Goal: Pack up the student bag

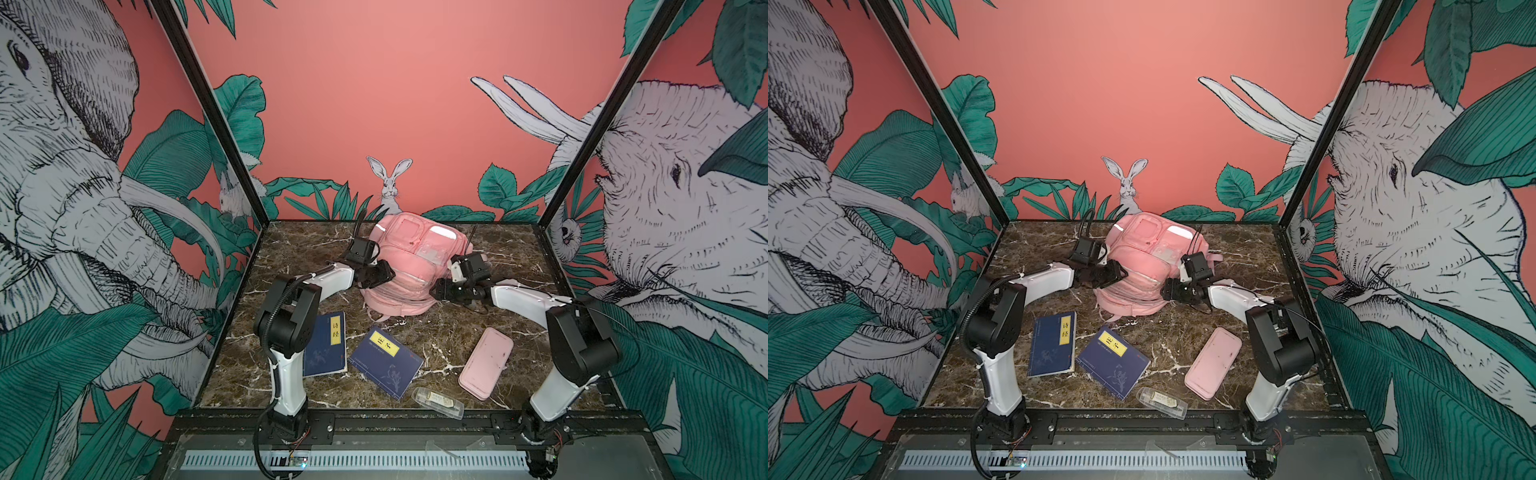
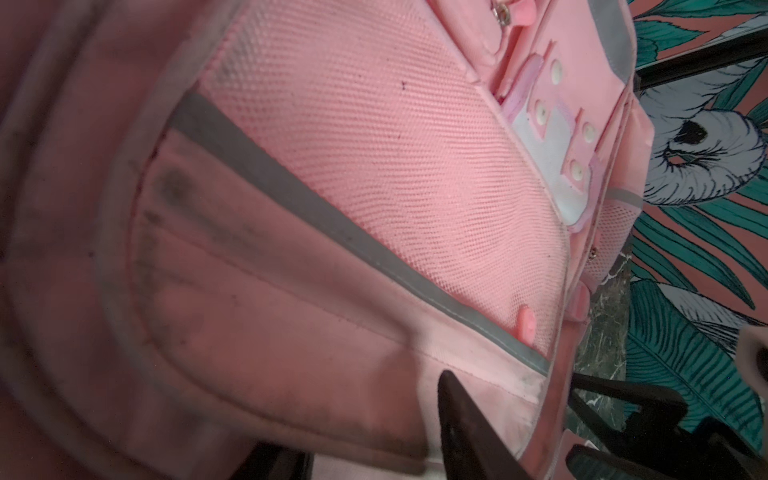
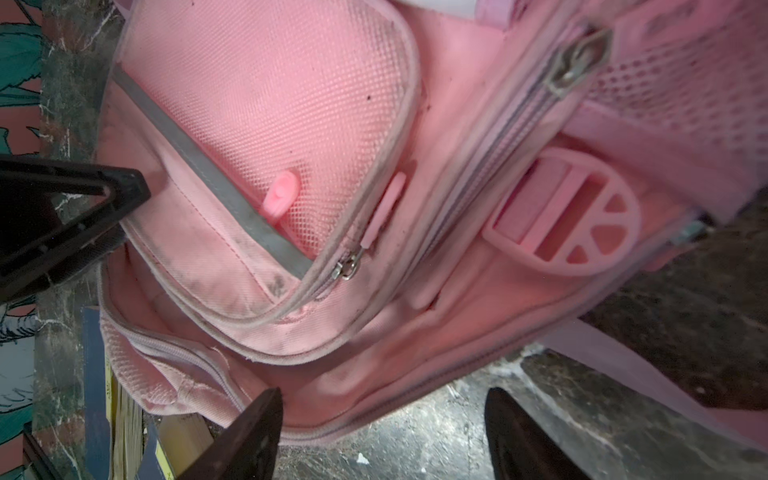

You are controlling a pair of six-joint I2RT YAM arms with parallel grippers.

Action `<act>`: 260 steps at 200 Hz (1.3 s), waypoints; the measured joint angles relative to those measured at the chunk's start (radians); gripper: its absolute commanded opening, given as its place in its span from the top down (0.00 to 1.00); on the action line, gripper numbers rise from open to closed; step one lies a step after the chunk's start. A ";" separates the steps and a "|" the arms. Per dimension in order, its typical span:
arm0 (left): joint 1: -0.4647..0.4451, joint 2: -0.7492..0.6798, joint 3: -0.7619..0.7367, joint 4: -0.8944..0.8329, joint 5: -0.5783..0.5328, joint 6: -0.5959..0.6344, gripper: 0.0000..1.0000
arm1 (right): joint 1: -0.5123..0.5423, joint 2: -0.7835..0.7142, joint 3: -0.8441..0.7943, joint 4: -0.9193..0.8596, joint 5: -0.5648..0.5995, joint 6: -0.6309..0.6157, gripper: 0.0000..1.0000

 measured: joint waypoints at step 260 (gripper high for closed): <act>-0.021 -0.054 -0.063 0.076 0.076 -0.145 0.37 | -0.078 0.012 -0.043 0.218 0.351 -0.426 0.42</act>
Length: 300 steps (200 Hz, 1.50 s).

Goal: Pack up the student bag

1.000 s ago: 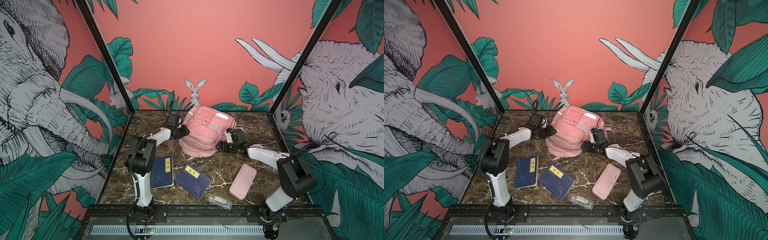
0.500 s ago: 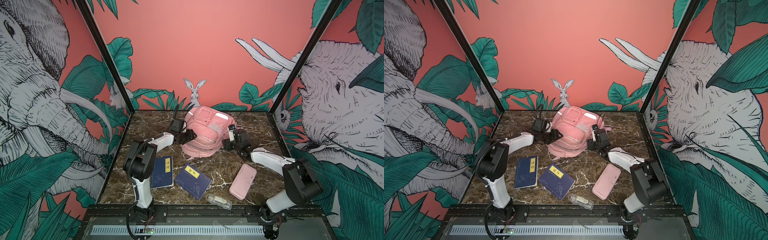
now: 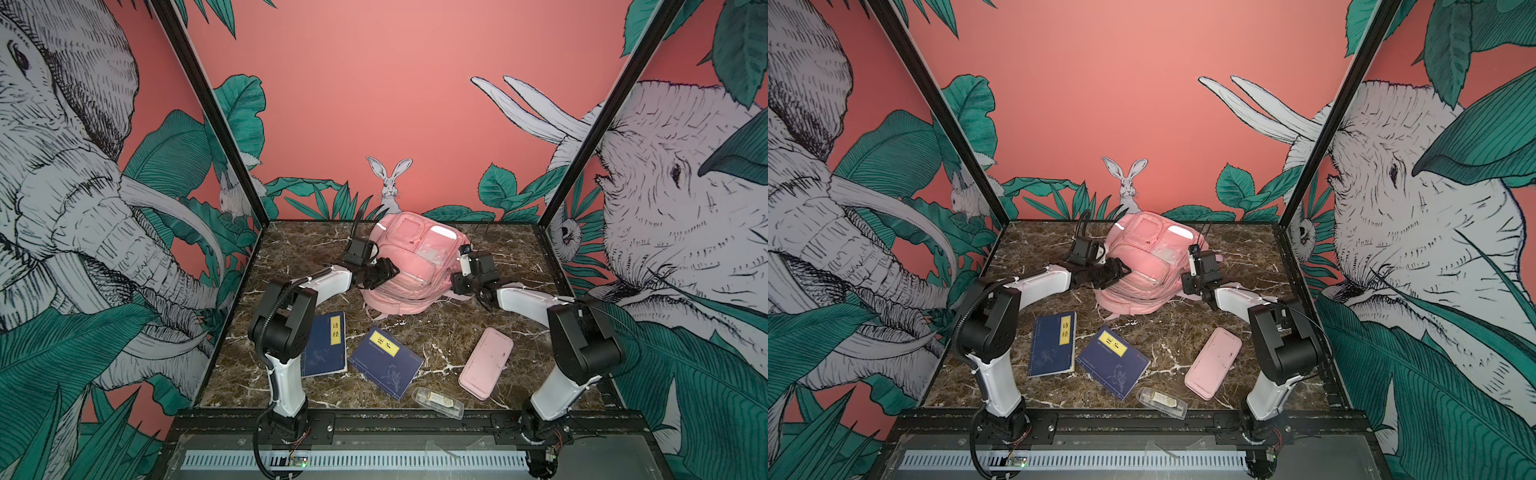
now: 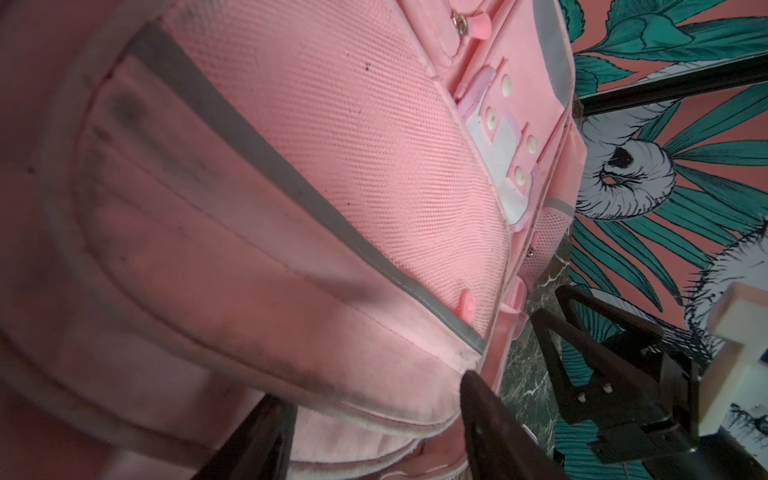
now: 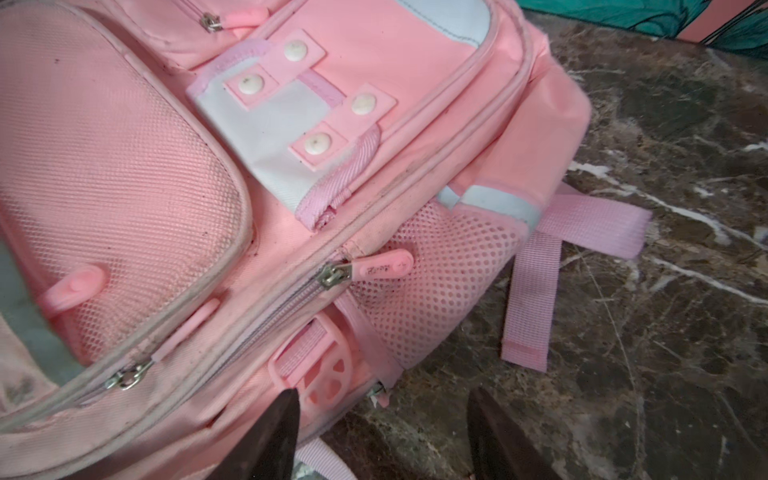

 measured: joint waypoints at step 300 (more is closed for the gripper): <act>0.092 0.273 0.509 -0.469 -0.028 0.458 1.00 | 0.034 -0.069 -0.129 0.116 -0.285 0.426 0.41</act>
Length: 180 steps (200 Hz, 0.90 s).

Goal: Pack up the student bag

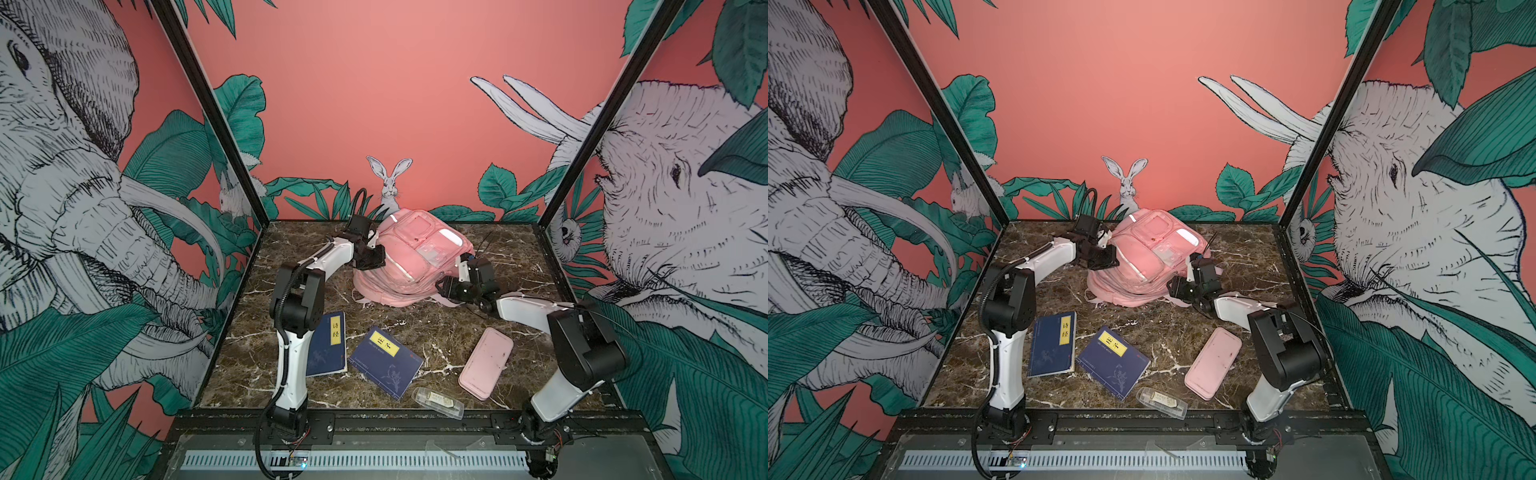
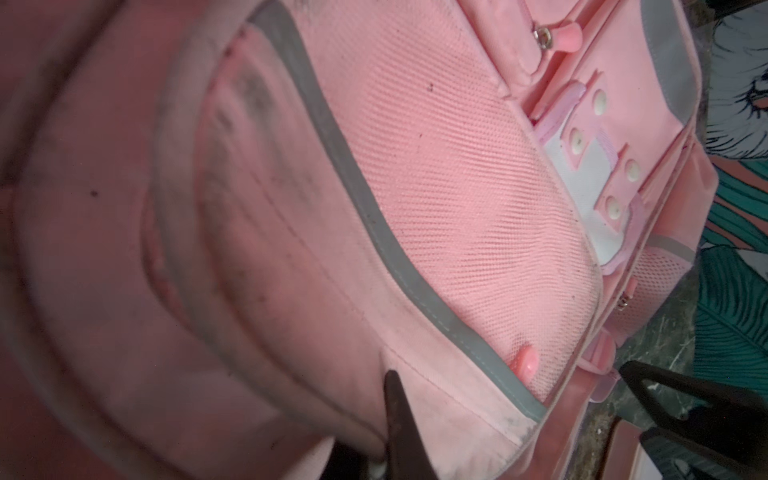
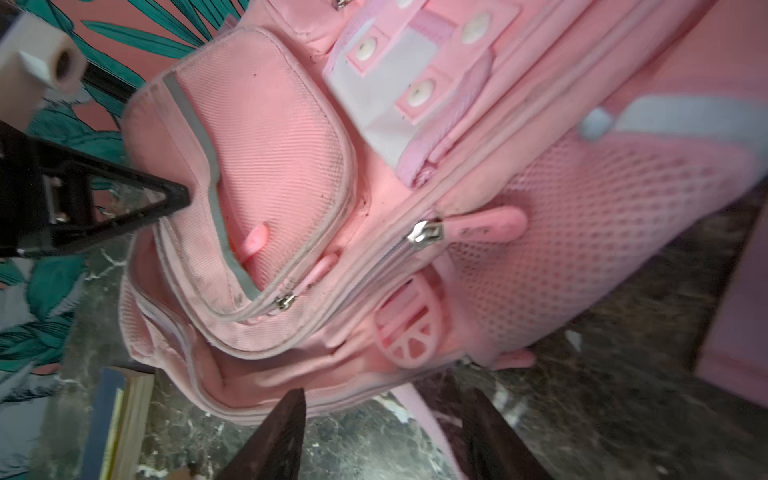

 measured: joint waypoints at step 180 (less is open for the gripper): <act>0.084 0.037 0.042 -0.039 0.104 0.067 1.00 | 0.058 0.144 0.085 -0.106 0.063 -0.193 0.41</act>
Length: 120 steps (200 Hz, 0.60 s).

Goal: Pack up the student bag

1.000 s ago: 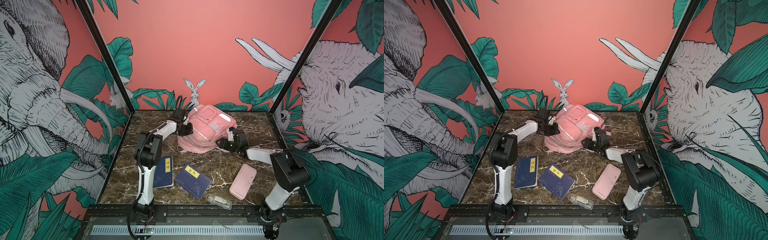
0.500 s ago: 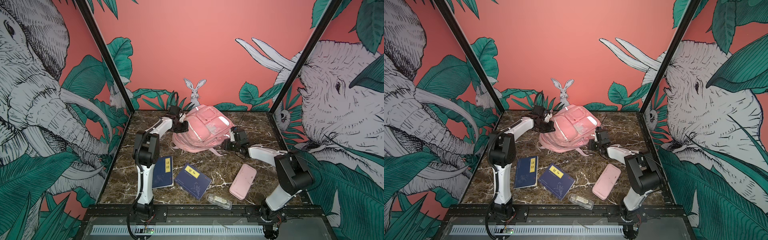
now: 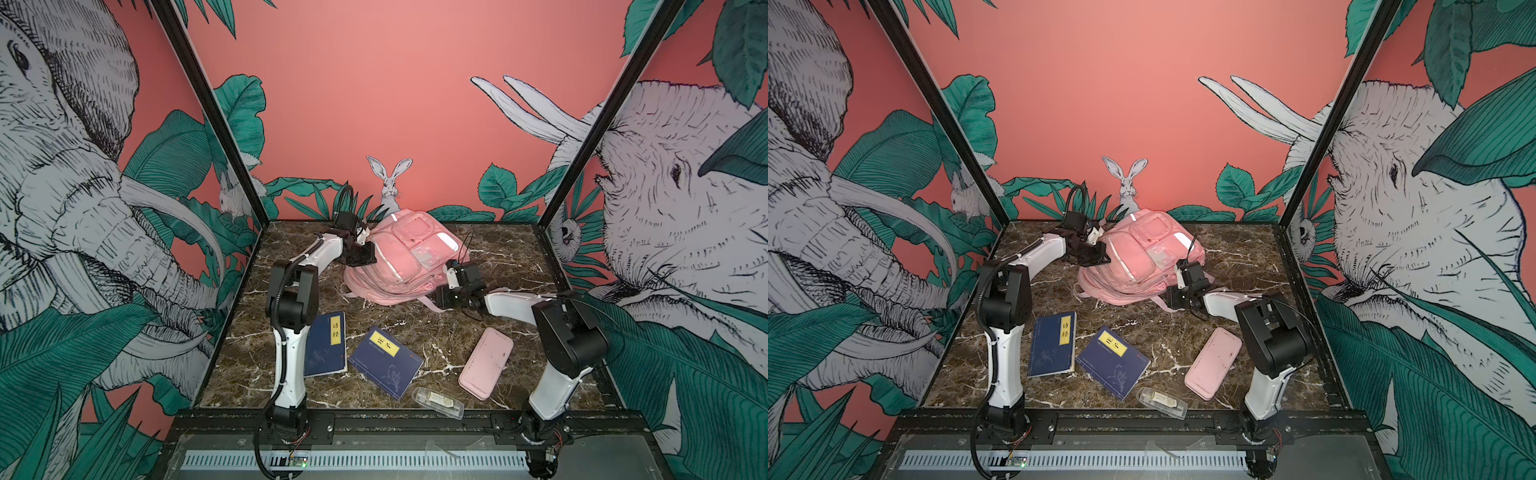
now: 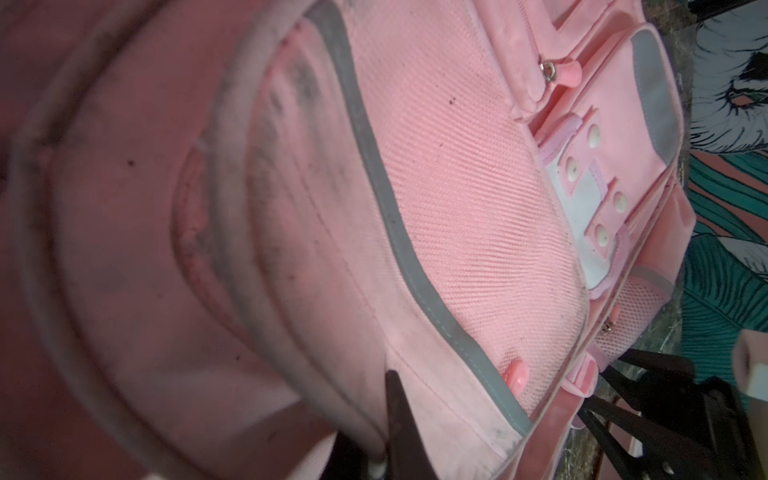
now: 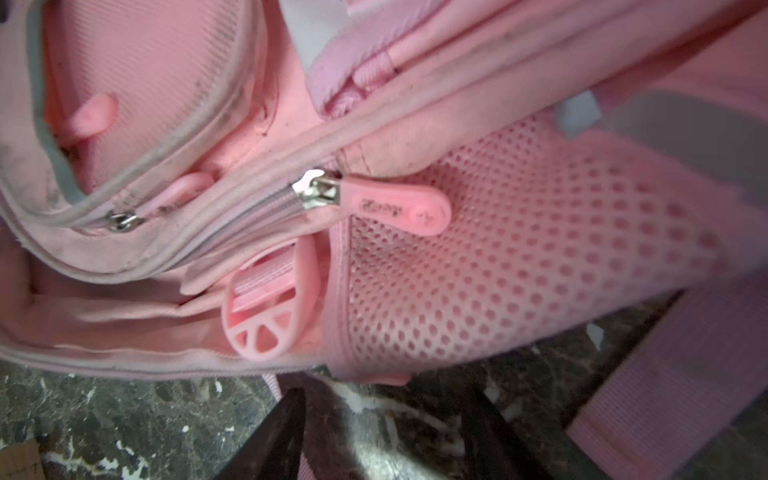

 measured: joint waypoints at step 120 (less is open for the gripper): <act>0.014 0.008 -0.002 0.021 0.059 -0.052 1.00 | 0.013 0.063 0.029 0.067 -0.023 -0.068 0.57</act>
